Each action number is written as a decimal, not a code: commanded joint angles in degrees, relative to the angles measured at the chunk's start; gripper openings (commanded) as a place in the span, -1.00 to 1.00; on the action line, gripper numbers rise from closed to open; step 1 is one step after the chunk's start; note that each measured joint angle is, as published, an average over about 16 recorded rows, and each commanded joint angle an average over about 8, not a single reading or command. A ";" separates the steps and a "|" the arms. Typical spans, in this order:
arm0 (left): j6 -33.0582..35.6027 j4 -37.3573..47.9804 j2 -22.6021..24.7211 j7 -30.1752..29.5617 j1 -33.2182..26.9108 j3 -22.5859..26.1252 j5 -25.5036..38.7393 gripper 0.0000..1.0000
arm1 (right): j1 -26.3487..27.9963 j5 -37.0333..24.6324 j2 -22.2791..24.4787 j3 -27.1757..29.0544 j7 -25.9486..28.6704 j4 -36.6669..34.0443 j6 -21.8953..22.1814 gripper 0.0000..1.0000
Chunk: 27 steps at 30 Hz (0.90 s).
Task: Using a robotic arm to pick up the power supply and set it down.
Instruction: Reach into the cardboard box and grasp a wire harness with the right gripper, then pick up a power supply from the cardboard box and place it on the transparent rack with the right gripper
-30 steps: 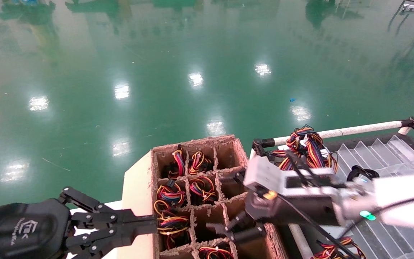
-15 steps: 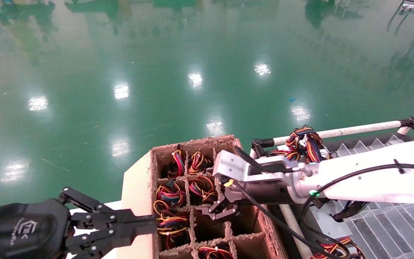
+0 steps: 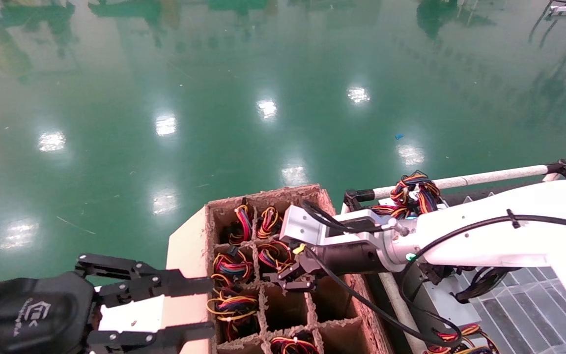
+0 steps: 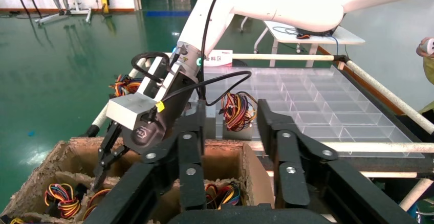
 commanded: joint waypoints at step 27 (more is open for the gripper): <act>-0.03 0.00 -0.03 0.03 -0.01 0.06 -0.04 1.00 | 1.06 2.24 0.39 1.25 -0.72 -2.18 -1.09 -1.00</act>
